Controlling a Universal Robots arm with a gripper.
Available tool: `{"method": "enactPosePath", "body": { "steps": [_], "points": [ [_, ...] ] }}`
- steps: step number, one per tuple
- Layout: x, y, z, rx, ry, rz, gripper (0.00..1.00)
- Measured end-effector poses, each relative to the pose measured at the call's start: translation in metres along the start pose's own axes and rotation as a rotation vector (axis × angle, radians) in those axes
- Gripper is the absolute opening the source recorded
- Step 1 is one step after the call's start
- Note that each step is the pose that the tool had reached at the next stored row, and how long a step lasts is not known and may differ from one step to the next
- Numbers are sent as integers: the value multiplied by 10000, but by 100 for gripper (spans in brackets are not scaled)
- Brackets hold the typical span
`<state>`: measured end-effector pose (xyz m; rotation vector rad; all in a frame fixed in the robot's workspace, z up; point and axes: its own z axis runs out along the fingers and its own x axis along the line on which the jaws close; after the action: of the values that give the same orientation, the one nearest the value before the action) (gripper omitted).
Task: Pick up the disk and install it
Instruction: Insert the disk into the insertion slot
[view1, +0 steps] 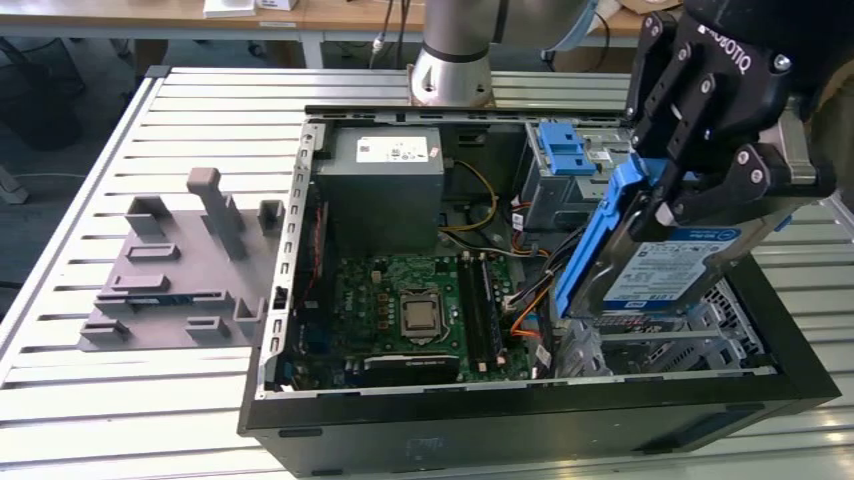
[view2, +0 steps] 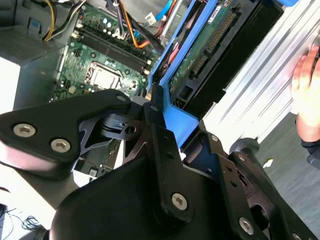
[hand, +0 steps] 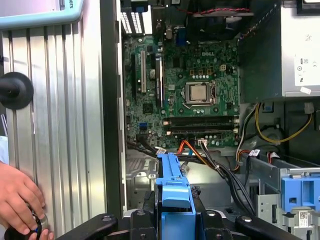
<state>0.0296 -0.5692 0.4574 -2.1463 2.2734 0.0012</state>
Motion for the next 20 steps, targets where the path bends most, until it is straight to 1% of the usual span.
{"method": "enactPosePath", "body": {
  "steps": [4, 5, 20],
  "points": [
    [12, -98, 22, -12, -4, 0, 37],
    [14, -110, 23, -14, -4, 0, 37],
    [15, -116, 23, -15, -4, 0, 37]
  ]
}}
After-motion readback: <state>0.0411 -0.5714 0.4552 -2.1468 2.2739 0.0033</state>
